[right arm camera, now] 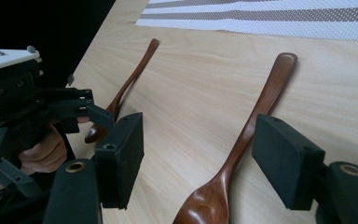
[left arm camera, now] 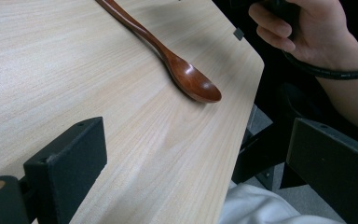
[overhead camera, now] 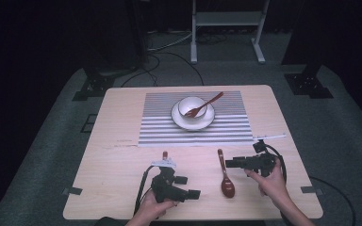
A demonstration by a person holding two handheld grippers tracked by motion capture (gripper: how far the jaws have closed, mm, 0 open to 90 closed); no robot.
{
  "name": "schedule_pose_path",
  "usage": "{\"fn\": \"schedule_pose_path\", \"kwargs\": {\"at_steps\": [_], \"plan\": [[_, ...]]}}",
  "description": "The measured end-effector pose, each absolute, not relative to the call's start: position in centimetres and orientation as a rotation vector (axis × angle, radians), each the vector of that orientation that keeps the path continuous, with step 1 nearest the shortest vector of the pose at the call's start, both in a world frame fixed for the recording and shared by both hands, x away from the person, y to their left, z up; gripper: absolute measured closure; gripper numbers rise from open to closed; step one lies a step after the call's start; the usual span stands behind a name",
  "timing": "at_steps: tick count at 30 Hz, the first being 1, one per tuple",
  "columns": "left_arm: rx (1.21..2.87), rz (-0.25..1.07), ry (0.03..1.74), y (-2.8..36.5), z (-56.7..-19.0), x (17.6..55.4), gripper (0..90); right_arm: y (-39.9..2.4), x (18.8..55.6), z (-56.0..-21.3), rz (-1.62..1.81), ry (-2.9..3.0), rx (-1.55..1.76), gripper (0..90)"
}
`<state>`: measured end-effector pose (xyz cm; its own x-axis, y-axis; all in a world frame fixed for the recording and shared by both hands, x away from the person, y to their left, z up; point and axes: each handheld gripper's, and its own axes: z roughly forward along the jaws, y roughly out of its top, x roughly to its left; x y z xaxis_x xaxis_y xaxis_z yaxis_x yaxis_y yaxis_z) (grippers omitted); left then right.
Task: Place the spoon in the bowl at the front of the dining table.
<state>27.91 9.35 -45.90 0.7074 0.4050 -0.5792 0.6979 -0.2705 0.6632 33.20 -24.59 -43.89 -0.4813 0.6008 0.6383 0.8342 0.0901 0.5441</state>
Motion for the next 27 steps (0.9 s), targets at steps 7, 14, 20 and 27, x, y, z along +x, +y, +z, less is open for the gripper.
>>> {"fn": "schedule_pose_path", "kwargs": {"at_steps": [7,14,20,27], "plan": [[1.902,-0.362,0.854,9.3,-45.9,27.9,3.6,-25.5,31.8,-44.3,-1.376,-2.106,-1.449,32.8],[1.902,-0.361,0.855,9.3,-45.9,27.9,3.6,-26.2,30.6,-44.6,-1.390,-2.093,-1.460,32.8],[1.907,-0.363,0.848,9.3,-45.9,27.9,3.6,-26.6,29.6,-45.0,-1.403,-2.079,-1.468,32.8],[1.906,-0.363,0.845,9.0,-45.9,27.8,3.6,-26.8,29.0,-45.3,-1.471,-2.073,-1.474,32.6]]}}
